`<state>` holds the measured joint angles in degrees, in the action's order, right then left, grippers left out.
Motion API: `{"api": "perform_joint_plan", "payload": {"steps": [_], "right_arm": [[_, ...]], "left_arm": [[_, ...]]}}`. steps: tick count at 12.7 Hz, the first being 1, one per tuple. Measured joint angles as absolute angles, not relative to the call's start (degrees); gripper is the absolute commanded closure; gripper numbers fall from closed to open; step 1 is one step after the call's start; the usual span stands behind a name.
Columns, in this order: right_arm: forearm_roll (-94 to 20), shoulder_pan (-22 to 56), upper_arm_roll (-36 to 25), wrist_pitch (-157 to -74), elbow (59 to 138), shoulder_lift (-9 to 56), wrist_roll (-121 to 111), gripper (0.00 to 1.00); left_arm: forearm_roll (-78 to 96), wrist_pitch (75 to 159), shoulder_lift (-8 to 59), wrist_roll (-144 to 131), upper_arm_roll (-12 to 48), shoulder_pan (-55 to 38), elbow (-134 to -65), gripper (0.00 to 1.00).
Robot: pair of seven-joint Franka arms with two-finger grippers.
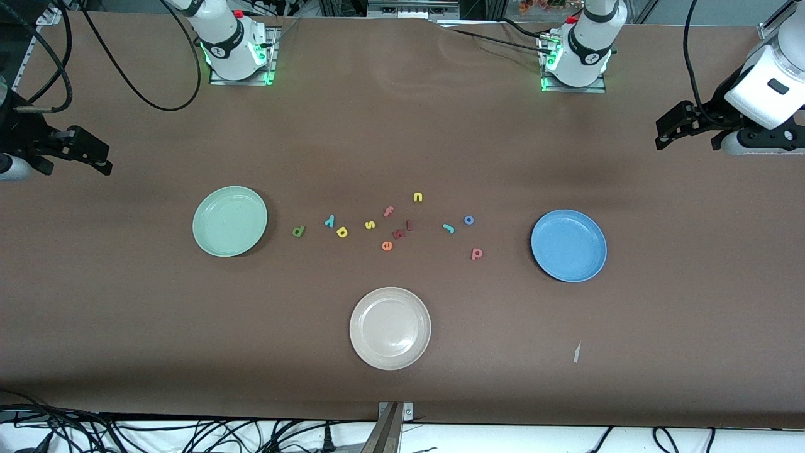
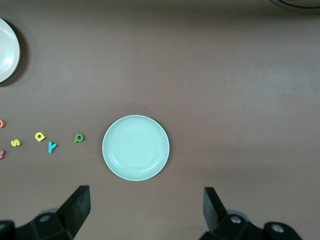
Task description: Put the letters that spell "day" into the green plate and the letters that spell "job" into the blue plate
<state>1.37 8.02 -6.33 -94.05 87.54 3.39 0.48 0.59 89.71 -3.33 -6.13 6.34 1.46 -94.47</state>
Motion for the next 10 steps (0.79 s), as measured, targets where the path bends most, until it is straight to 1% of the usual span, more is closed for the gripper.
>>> {"api": "perform_joint_plan", "payload": {"steps": [10], "right_arm": [[1.4, 8.1, -6.5, -93.4, 87.5, 3.4, 1.4, 0.00]], "left_arm": [[0.6, 89.7, -3.3, -6.1, 6.1, 1.6, -94.5, 0.00]]}}
